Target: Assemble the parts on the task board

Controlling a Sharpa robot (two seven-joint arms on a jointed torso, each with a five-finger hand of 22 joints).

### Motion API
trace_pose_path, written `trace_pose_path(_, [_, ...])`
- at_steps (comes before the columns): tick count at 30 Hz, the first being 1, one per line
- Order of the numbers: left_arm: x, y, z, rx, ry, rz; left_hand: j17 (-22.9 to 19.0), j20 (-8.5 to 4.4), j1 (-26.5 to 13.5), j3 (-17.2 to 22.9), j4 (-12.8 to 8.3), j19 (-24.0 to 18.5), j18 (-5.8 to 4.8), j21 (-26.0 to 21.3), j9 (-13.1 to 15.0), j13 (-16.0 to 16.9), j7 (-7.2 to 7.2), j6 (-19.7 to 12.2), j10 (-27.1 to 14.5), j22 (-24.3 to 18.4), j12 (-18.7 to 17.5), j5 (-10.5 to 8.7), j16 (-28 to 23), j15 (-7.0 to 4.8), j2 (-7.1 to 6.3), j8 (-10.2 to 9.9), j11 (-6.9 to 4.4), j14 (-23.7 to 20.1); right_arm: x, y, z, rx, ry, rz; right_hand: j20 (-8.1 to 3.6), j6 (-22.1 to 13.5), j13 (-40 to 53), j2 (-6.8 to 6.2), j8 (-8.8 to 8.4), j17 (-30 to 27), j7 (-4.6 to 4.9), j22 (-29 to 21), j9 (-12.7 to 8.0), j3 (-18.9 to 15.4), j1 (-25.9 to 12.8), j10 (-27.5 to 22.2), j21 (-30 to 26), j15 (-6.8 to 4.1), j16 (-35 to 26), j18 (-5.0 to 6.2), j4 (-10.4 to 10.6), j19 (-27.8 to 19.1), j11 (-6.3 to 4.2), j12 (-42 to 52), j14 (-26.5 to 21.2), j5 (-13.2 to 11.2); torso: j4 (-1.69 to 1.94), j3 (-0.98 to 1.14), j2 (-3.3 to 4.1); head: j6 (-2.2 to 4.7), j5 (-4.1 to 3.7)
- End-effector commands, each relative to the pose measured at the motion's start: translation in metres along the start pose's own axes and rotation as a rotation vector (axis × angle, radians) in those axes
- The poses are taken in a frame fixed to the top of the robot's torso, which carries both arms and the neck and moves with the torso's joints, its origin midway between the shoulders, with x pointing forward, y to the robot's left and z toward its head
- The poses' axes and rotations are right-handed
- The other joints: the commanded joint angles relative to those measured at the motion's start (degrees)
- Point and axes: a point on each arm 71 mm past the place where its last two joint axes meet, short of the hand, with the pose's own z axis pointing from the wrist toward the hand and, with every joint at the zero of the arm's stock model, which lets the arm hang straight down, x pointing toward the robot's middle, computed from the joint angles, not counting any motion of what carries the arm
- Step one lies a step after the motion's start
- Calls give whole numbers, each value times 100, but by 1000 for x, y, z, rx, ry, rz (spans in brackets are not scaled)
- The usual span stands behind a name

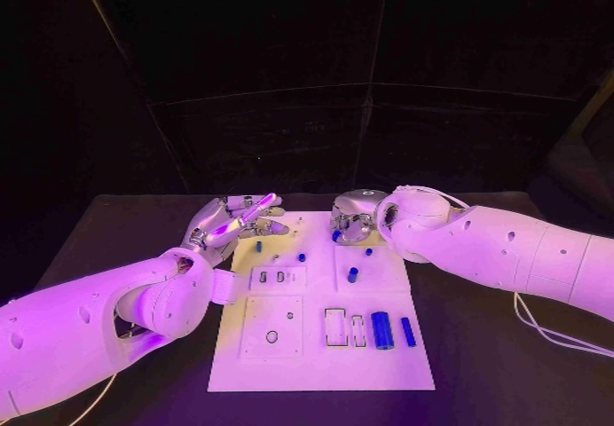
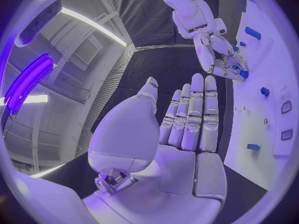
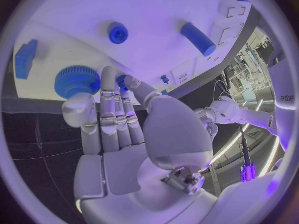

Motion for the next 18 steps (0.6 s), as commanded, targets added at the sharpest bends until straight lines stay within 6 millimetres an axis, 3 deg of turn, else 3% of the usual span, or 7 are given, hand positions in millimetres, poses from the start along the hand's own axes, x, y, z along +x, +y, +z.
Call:
trace_pose_path(1, [1,-1,0,6,14,0,5,-3,12,-26,-10,54,79,-2,2,7,7,23,12,-5,-24,-22,29,6,52,16,6,43,-6,4,-2,-20,-74,2,-8,49,15,29,39,10,-5,62,47,48,95,41,50,-32,-23,-59,9,42,1,28,-1,-7,-5,1,4,16,8])
trace_pose_path(10, [-1,-2,0,5,13,1,12,-3,22,-26,-16,58,78,-4,2,8,8,22,12,-6,-27,-21,28,5,59,16,6,43,-11,11,-2,-7,-139,14,-13,55,22,-3,30,26,-5,124,48,75,96,49,101,-34,-31,-67,15,48,-1,19,0,-30,10,-4,16,70,15])
trace_pose_path(18, [-2,-2,1,6,11,2,18,-3,33,-27,-24,61,78,-6,1,8,8,21,10,-8,-31,-22,27,5,64,14,7,43,-14,22,13,4,-176,18,-14,35,23,-40,7,42,5,173,42,97,77,32,144,-29,-38,-74,33,51,9,-4,3,-40,18,0,30,92,42])
